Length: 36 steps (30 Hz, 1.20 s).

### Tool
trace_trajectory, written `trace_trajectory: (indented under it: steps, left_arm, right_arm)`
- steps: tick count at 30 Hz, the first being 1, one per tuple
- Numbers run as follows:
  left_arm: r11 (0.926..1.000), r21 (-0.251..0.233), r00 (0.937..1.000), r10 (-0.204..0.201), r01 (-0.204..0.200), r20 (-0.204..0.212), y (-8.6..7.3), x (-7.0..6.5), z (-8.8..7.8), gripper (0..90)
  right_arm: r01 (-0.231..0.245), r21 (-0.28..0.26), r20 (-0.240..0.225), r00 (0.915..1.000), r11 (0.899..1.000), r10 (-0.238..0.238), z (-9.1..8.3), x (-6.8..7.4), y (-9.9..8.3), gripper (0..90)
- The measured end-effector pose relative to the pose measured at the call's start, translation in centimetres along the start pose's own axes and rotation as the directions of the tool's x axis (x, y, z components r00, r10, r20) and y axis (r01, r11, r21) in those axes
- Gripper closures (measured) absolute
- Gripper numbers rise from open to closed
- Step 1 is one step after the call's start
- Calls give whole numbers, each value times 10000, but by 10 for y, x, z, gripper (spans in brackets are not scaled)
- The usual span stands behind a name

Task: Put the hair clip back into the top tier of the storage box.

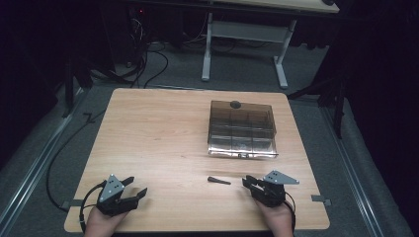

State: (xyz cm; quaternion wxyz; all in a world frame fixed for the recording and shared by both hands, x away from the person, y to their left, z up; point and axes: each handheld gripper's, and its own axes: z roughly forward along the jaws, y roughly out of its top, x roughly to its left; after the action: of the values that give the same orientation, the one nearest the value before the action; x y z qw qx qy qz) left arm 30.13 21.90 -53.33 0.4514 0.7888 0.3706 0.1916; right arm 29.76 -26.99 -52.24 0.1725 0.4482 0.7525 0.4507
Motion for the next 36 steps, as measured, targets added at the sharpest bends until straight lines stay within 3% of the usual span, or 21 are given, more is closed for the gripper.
trace_trajectory:
  steps: [12, 28, 29, 36]
  left_arm:
    - [10000, -10, 10000, 27, -27, 10, 0, 0, 0, 337]
    - [9999, 58, 10000, 83, -83, 5, 0, -1, 1, 336]
    - [10000, 45, 10000, 78, -78, 35, 0, -1, 1, 336]
    - [9999, 33, 9998, 97, -97, 186, 0, 0, 0, 334]
  right_arm:
    - [-130, 110, 8, 9999, 9999, 130, 3, -1, -1, 729]
    - [792, 764, -89, 9969, 9939, -787, 12, 12, 6, 643]
    - [1180, 1118, -12, 9929, 9867, -1186, 17, 17, 12, 637]
    - [1825, 2070, -550, 9831, 9612, -1748, 42, 32, 36, 643]
